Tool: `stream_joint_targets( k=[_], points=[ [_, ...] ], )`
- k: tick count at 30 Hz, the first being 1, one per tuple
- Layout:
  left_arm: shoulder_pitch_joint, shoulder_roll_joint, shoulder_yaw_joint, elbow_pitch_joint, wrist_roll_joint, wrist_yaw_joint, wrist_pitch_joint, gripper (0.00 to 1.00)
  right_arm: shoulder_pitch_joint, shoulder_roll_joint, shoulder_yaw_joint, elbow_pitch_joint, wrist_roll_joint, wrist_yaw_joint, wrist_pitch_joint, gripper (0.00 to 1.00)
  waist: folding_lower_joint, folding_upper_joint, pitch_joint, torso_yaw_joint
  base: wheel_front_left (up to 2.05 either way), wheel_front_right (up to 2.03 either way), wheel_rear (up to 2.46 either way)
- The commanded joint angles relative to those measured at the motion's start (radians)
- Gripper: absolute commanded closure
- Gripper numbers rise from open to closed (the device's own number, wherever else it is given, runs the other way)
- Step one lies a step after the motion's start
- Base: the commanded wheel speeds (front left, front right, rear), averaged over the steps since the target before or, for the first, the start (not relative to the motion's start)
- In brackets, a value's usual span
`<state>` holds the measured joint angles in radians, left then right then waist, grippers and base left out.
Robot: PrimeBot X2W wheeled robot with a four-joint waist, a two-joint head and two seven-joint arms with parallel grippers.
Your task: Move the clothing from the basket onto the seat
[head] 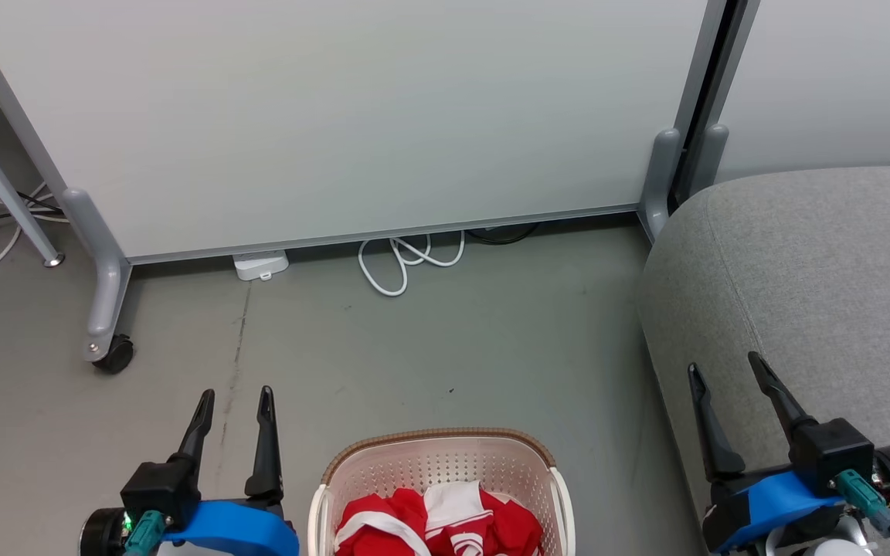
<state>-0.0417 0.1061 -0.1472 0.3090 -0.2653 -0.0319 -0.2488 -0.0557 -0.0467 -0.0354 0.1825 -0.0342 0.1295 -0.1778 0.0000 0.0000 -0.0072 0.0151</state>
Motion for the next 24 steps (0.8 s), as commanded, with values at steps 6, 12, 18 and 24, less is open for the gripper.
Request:
stream_joint_targets(
  k=[6,12,18,24],
  points=[
    [-0.002,-0.004,0.001,0.003,0.064,-0.002,-0.018,0.0,-0.002,-0.006,0.001,-0.006,-0.062,0.002,-0.019,0.0,0.0,0.0,0.0,0.001,0.0,0.0,0.0],
    [-0.001,-0.009,0.01,0.008,0.072,-0.007,-0.018,0.0,-0.003,-0.006,0.006,-0.004,-0.067,0.002,-0.019,0.0,0.0,0.0,0.001,0.0,0.0,0.0,0.0],
    [-0.001,-0.015,0.017,0.012,0.074,-0.011,-0.018,0.0,-0.004,-0.006,0.007,-0.002,-0.064,0.002,-0.018,0.0,0.0,0.0,0.002,0.0,0.0,0.0,0.0],
    [0.004,-0.02,0.025,0.021,0.075,-0.013,-0.018,0.0,-0.012,-0.006,0.015,0.001,-0.06,0.002,-0.019,0.0,0.0,0.0,0.007,-0.01,0.0,0.0,0.0]
  ],
)
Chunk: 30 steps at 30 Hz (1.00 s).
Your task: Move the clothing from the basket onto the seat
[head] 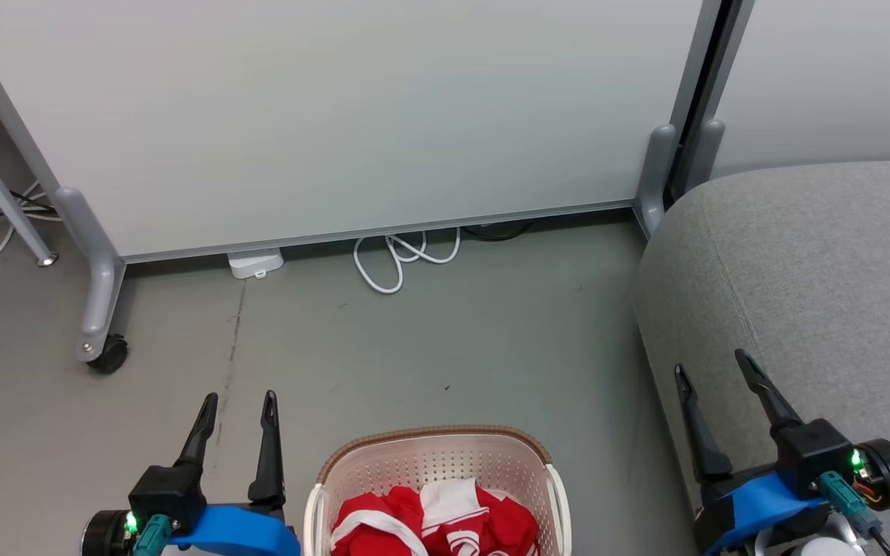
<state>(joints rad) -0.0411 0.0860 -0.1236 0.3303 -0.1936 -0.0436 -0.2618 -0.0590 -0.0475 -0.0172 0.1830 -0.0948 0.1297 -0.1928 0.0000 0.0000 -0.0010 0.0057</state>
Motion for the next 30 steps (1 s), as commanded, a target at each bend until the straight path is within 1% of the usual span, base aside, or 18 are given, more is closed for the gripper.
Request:
stream_joint_targets(
  k=[1,7,14,22,23,25,29,30],
  points=[
    [0.006,-0.001,0.003,0.002,0.004,0.002,-0.005,0.0,-0.011,-0.005,0.001,0.001,0.001,0.002,-0.005,0.0,0.0,0.0,0.003,-0.007,0.0,0.0,0.0],
    [0.003,0.0,0.016,0.054,0.008,0.011,-0.005,0.0,-0.032,-0.005,0.039,-0.011,0.008,0.001,-0.007,0.0,0.0,0.0,0.048,-0.076,0.0,0.0,0.0],
    [-0.047,-0.003,0.018,0.199,-0.014,0.015,0.018,0.0,-0.06,-0.004,0.068,-0.022,0.018,0.001,-0.016,0.0,0.0,0.0,0.144,-0.174,0.0,0.0,0.0],
    [-0.157,0.002,0.017,0.394,-0.045,0.0,0.104,0.0,-0.115,-0.004,0.092,-0.04,0.042,0.001,-0.037,0.0,0.0,0.0,0.314,-0.263,0.0,0.0,0.0],
    [-0.173,0.007,0.021,0.421,-0.045,0.012,0.12,0.0,-0.121,-0.004,0.096,-0.042,0.047,0.001,-0.041,0.0,0.0,0.0,0.338,-0.271,0.0,0.0,0.0],
    [-0.211,0.009,0.015,0.464,-0.04,0.018,0.142,0.0,-0.138,-0.004,0.102,-0.042,0.056,0.001,-0.047,0.0,0.0,0.0,0.382,-0.286,0.0,0.0,0.0],
    [-0.283,0.011,0.003,0.541,-0.039,0.012,0.18,0.0,-0.169,-0.004,0.115,-0.041,0.082,0.001,-0.06,0.0,0.0,0.0,0.468,-0.303,0.0,0.0,0.0],
    [-0.299,0.008,0.011,0.559,-0.054,0.014,0.19,0.0,-0.177,-0.004,0.118,-0.043,0.086,0.001,-0.061,0.0,0.0,0.0,0.489,-0.306,0.0,0.0,0.0]
  ],
)
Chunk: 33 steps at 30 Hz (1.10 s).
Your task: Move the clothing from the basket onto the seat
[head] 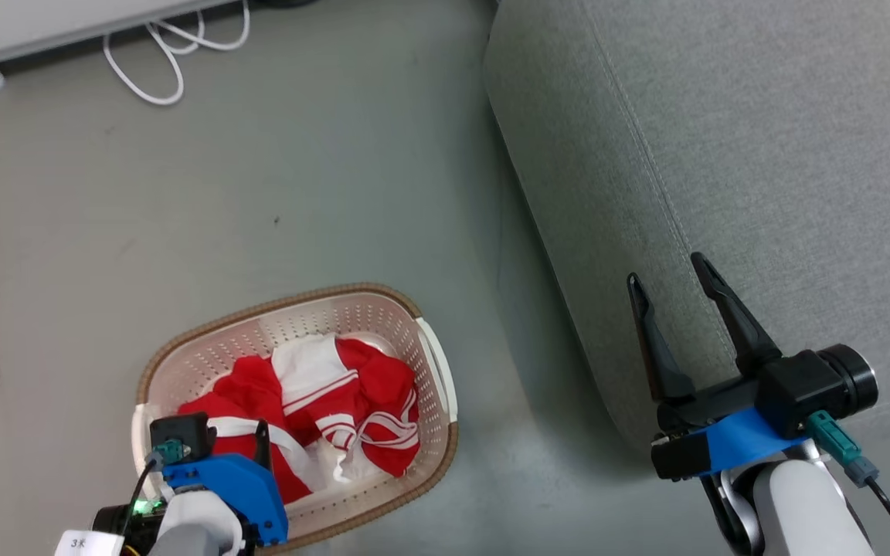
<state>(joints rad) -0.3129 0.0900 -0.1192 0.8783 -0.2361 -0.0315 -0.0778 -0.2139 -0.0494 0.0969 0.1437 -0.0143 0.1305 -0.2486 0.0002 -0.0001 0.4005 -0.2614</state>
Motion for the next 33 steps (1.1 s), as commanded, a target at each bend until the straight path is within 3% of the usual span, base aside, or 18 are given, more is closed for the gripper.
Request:
stream_joint_targets(
  k=[1,13,18,28,33],
  points=[
    [-0.046,0.002,0.013,0.027,-0.021,0.005,0.014,0.0,-0.029,-0.002,0.007,-0.005,0.013,0.0,-0.009,0.0,-0.0002,0.0001,0.105,-0.041,0.0,0.0,0.0],
    [-0.21,0.013,0.066,0.198,-0.081,0.064,0.049,0.0,-0.085,-0.002,0.035,-0.022,0.077,0.0,-0.017,0.0,-0.0002,0.0001,0.254,-0.078,0.0,0.0,0.0],
    [-0.267,0.023,0.102,0.241,-0.12,0.079,0.042,0.0,-0.094,-0.002,0.042,-0.038,0.103,0.0,-0.017,0.0,-0.0002,0.0001,0.297,-0.083,0.0,0.0,0.0],
    [-0.379,0.032,0.155,0.317,-0.176,0.157,0.05,0.0,-0.119,-0.002,0.055,-0.065,0.132,0.0,-0.017,0.0,-0.0002,0.0001,0.373,-0.082,0.0,0.0,0.0],
    [-0.415,0.038,0.159,0.338,-0.185,0.169,0.034,0.0,-0.125,-0.002,0.066,-0.073,0.14,0.0,-0.017,0.0,-0.0002,0.0001,0.397,-0.087,0.0,0.0,0.0]
  ],
)
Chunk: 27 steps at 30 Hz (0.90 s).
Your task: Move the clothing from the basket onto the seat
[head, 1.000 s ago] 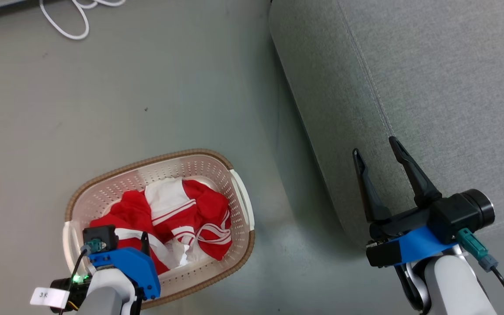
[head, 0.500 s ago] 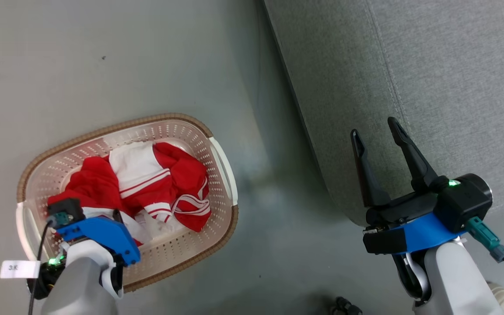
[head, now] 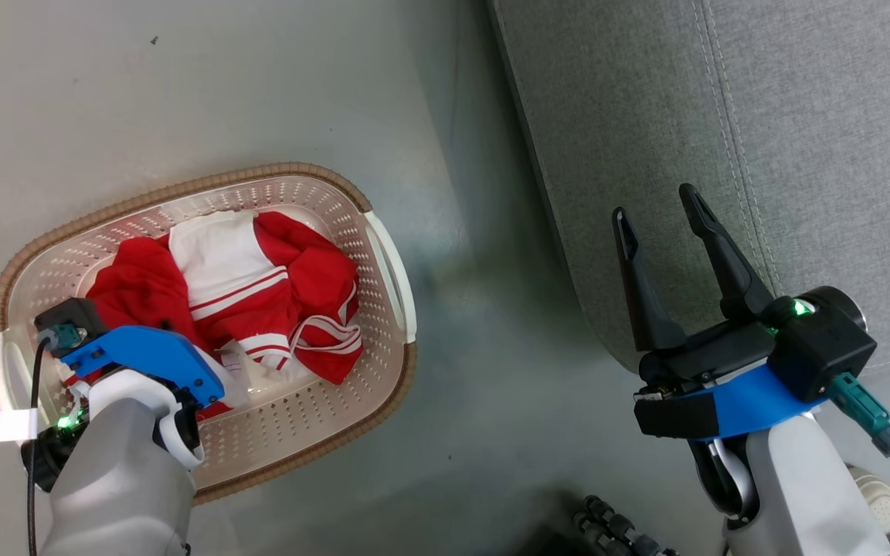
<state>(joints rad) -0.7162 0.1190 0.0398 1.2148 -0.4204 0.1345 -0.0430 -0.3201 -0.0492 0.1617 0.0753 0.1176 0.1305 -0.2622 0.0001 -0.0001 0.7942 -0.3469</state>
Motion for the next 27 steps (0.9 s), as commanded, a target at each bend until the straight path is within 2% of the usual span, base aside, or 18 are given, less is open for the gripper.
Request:
stream_joint_targets(
  k=[1,2,3,4,19,27],
  points=[
    [-0.017,0.012,-0.006,0.006,0.004,0.001,0.001,0.0,-0.019,-0.002,0.002,-0.005,0.009,0.0,-0.004,0.0,-0.0001,0.0001,0.006,-0.003,0.0,0.0,0.0],
    [-0.024,0.014,-0.013,0.011,0.01,-0.006,0.003,0.0,-0.019,-0.002,0.004,-0.005,0.011,0.0,-0.004,0.0,-0.0001,0.0001,0.009,-0.004,0.0,0.0,0.0],
    [-0.029,0.017,-0.018,0.012,0.012,-0.012,-0.005,0.56,-0.019,-0.002,0.005,-0.005,0.012,0.0,-0.004,0.0,-0.0001,0.0001,0.011,-0.004,0.0,0.0,0.0],
    [-0.033,0.017,-0.024,0.015,0.017,-0.017,-0.009,1.0,-0.02,-0.002,0.006,-0.005,0.012,0.0,-0.004,0.0,-0.0001,0.0001,0.013,-0.005,0.0,0.0,0.0],
    [-0.037,-0.008,-0.061,0.049,0.011,-0.059,-0.035,1.0,-0.023,-0.002,-0.001,0.006,0.002,0.0,-0.004,0.0,-0.0001,0.0001,-0.015,0.023,0.0,0.0,0.0],
    [-0.004,-0.009,-0.128,0.06,0.059,-0.124,-0.055,1.0,-0.019,-0.002,-0.008,0.023,-0.021,0.0,-0.004,0.0,-0.0001,0.0001,-0.089,0.077,0.0,0.0,0.0]
  ],
)
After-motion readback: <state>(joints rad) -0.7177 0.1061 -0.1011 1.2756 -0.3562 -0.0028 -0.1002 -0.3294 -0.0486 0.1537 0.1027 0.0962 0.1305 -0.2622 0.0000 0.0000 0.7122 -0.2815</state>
